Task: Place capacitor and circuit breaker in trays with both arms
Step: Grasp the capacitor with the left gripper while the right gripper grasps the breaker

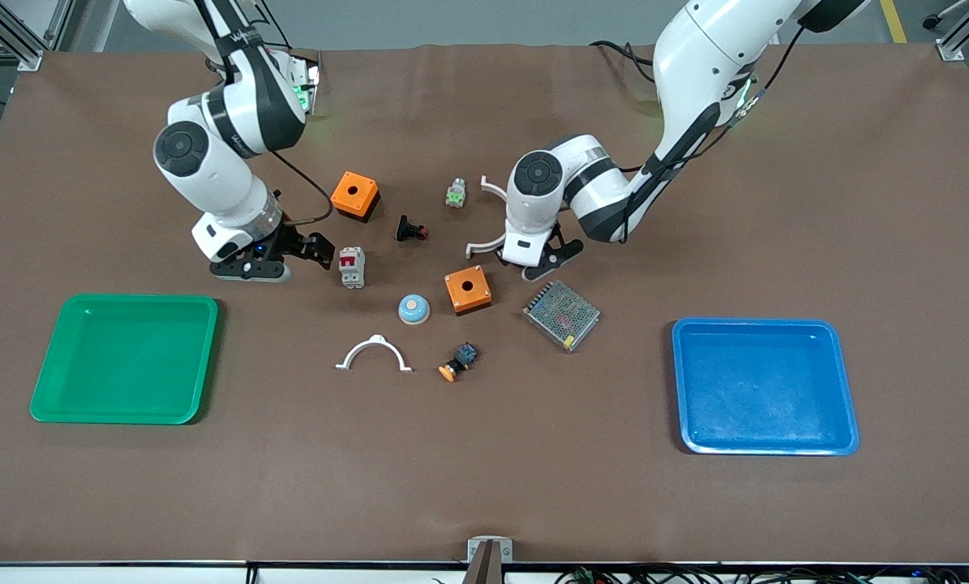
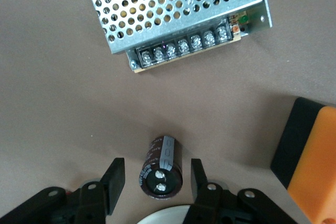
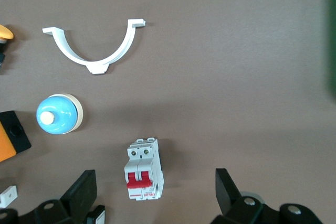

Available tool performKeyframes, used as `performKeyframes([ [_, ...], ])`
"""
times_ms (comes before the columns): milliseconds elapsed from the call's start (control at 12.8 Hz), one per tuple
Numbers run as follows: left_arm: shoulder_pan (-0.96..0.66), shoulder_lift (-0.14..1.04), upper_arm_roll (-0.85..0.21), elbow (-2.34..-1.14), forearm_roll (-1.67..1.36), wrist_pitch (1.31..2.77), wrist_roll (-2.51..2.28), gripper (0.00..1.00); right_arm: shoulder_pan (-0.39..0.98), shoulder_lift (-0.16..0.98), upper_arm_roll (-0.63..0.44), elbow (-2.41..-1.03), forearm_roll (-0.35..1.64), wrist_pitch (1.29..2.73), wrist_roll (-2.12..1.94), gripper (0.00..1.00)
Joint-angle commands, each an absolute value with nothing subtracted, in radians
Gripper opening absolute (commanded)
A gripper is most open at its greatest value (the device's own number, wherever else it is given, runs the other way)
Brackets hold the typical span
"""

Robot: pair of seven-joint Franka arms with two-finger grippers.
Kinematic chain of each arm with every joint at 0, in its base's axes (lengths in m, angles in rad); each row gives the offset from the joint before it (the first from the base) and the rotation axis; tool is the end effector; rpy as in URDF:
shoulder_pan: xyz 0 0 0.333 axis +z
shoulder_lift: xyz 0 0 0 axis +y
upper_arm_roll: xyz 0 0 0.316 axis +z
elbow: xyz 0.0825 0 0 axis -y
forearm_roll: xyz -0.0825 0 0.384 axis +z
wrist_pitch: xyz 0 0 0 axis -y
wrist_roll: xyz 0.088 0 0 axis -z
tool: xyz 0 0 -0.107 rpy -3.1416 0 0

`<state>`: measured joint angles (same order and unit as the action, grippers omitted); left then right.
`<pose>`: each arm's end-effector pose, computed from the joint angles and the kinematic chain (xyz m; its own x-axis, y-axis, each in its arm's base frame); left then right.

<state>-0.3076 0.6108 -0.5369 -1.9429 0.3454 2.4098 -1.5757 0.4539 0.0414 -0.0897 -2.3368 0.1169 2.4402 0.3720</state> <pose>0.4175 -0.4512 0.2000 0.8540 0.5144 -0.0782 0.5143 -0.8573 -0.0235 0.4812 0.1837 0.3237 0.9951 -0.0957 0.0268 -0.0928 -0.9913 -0.0931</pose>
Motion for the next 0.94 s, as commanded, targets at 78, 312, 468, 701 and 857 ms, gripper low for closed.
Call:
performKeyframes([
  [78,-0.313,0.627,-0.537,-1.934,0.371,2.427,-1.618,0.47,0.537,0.148,-0.101,-2.353,0.121,2.580,0.446,1.00],
  [312,-0.313,0.621,-0.538,-1.921,0.371,2.421,-1.617,0.01,0.548,0.215,-0.101,-2.355,0.121,2.658,0.448,1.00],
  [468,-0.295,0.571,-0.538,-1.917,0.373,2.411,-1.608,0.00,0.558,0.239,-0.101,-2.355,0.121,2.668,0.448,1.00],
  [701,-0.250,0.465,-0.538,-1.863,0.371,2.266,-1.556,0.00,0.566,0.262,-0.101,-2.355,0.120,2.668,0.448,1.00],
  [857,-0.171,0.414,-0.543,-1.791,0.354,2.125,-1.365,0.00,0.583,0.270,-0.100,-2.355,0.120,2.666,0.448,1.00],
])
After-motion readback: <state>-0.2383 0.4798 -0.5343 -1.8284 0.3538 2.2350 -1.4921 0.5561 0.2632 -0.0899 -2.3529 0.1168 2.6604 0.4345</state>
